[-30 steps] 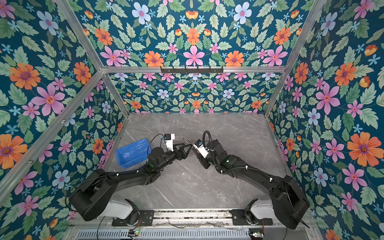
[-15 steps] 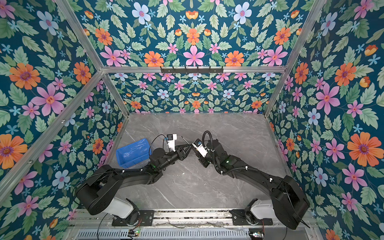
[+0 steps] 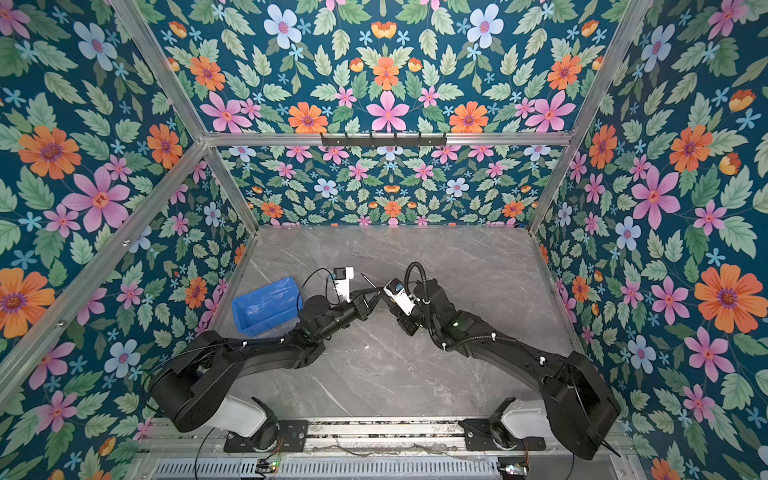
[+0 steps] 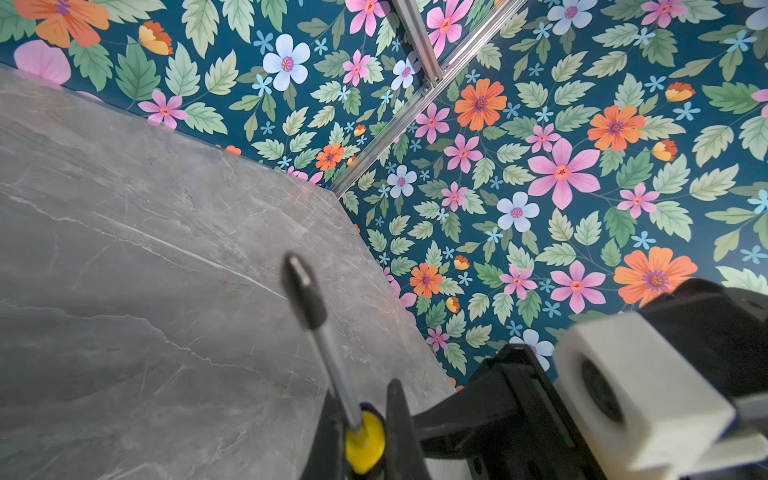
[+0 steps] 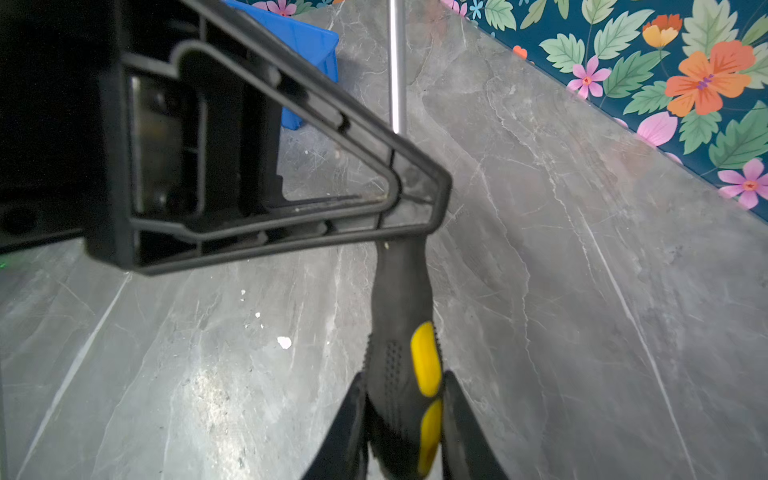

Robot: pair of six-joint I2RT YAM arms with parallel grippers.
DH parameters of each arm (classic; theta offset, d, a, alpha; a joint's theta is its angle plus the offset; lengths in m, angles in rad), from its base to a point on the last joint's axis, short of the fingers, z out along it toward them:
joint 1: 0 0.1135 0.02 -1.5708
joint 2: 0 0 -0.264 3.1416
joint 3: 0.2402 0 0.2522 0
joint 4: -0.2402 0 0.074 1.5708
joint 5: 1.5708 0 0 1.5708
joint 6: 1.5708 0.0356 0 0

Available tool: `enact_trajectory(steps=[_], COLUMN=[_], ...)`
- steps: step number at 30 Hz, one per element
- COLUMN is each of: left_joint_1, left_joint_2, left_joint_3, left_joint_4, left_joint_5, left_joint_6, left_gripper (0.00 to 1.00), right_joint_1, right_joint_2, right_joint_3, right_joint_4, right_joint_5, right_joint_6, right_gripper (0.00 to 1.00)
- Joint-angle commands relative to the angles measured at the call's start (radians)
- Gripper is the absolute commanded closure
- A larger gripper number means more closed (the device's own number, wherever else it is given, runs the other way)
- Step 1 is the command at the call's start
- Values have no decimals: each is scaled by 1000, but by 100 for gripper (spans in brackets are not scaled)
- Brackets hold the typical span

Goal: Put the screwdriver in the bin
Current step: 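Close the left gripper on the screwdriver shaft and open the right gripper, then carry the screwdriver over the blue bin with the left gripper while the right arm withdraws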

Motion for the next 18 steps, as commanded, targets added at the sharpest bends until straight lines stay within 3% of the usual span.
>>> enact_trajectory(steps=[1, 7, 10, 18], left_joint_1=[2, 1, 6, 84], left_joint_2=[-19, -66, -101, -241], left_joint_3=[-3, -10, -14, -25], left_joint_4=[2, -39, -86, -277], left_joint_5=[-24, -99, -168, -357], left_joint_6=[19, 12, -7, -30], left_gripper=[100, 100, 100, 100], right_joint_1=[1, 1, 2, 49], right_joint_2=[-11, -35, -44, -51], right_joint_3=[1, 3, 6, 27], right_joint_4=[33, 29, 28, 81], right_joint_5=[0, -3, -19, -35], right_joint_6=[-8, -6, -8, -3], right_gripper=[96, 49, 31, 15])
